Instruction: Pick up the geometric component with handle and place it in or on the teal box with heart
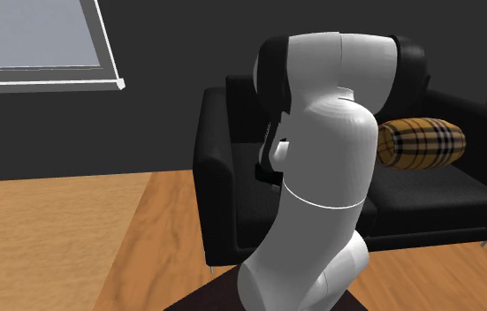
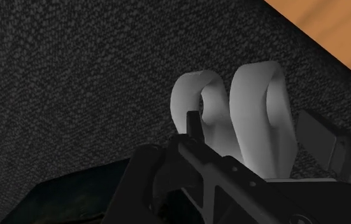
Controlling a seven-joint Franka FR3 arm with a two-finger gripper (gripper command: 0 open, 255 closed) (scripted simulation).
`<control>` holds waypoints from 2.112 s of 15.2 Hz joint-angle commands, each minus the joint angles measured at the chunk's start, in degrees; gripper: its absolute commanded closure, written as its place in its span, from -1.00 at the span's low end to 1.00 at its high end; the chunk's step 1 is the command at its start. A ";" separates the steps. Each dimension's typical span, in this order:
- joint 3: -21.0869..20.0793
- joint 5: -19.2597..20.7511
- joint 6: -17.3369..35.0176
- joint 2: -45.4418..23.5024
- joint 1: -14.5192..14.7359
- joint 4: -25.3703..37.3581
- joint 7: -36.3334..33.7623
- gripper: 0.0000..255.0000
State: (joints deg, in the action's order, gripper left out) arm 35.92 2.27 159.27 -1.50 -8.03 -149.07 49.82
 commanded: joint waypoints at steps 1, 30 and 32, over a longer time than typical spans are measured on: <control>-0.06 1.06 -7.51 0.39 0.20 -0.96 -0.74 1.00; -2.16 -1.66 -30.53 -18.67 0.08 22.52 -18.89 -1.00; -2.30 -1.66 -30.36 -18.76 0.01 22.45 -18.99 1.00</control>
State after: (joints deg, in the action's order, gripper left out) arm 33.89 0.73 128.85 -17.47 -7.97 -125.60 30.96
